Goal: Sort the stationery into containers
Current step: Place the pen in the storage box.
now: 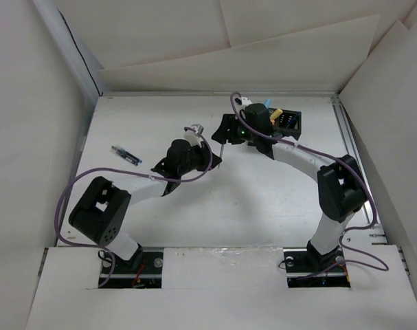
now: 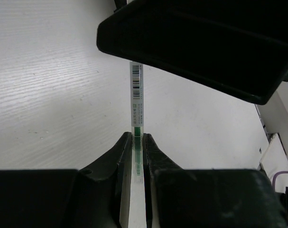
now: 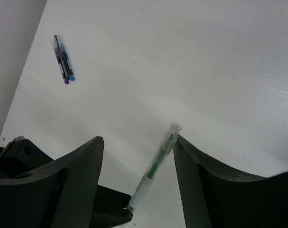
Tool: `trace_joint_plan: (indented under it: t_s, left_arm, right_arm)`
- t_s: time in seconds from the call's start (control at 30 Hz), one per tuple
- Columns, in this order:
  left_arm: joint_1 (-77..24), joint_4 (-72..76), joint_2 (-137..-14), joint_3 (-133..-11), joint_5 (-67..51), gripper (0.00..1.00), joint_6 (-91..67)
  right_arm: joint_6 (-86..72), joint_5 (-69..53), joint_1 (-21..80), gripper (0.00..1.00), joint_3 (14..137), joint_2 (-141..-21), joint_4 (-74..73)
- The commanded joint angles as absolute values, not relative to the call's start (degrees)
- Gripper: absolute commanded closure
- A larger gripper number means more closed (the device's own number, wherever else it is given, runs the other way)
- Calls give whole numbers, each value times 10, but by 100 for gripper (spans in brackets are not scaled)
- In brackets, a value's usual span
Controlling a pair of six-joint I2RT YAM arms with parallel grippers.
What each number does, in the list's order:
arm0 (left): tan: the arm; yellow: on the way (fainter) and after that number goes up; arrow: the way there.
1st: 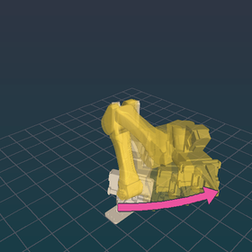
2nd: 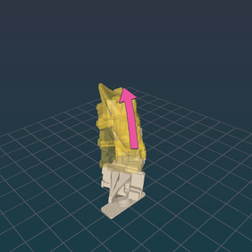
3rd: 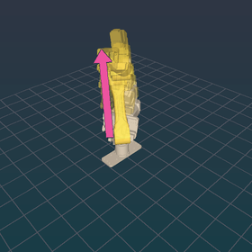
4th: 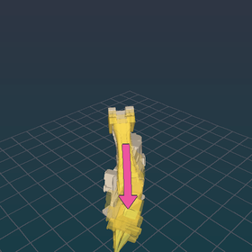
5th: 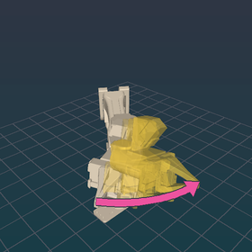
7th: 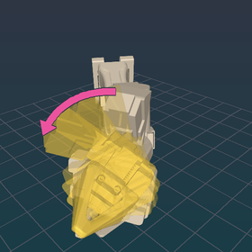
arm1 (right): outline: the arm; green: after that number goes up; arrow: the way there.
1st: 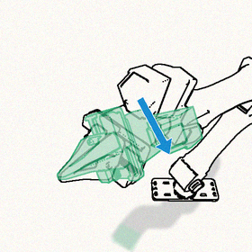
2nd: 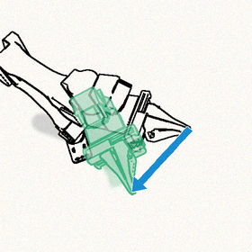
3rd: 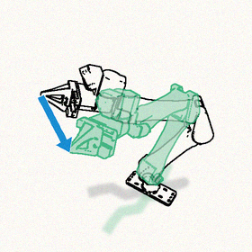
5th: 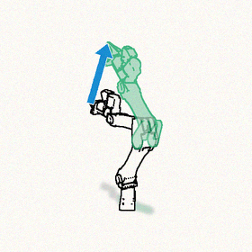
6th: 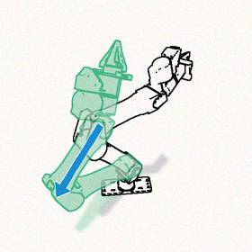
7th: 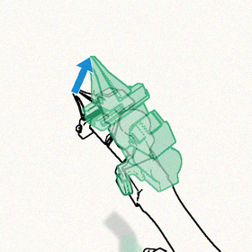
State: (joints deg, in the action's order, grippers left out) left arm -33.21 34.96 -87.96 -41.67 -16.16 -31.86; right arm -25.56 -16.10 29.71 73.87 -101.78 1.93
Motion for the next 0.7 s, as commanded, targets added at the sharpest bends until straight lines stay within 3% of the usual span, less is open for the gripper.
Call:
trace_joint_plan:
  t_s: [0.0,0.13,0.4,0.57,0.67]
  left_arm:
    - [-336,388,-850,-404,-178,100,-307]
    - [-336,388,-837,-399,-185,100,-307]
    - [-336,394,-818,-388,-195,100,-307]
    - [-336,394,-818,-388,-200,100,-312]
    - [-336,394,-823,-388,-206,100,-312]
  right_arm:
    - [-267,-178,301,34,732,-1006,60]
    - [-272,-178,301,34,720,-1000,65]
    - [-278,-194,301,48,703,-989,83]
    - [-278,-207,295,66,686,-984,95]
    - [-283,-207,290,71,681,-977,101]
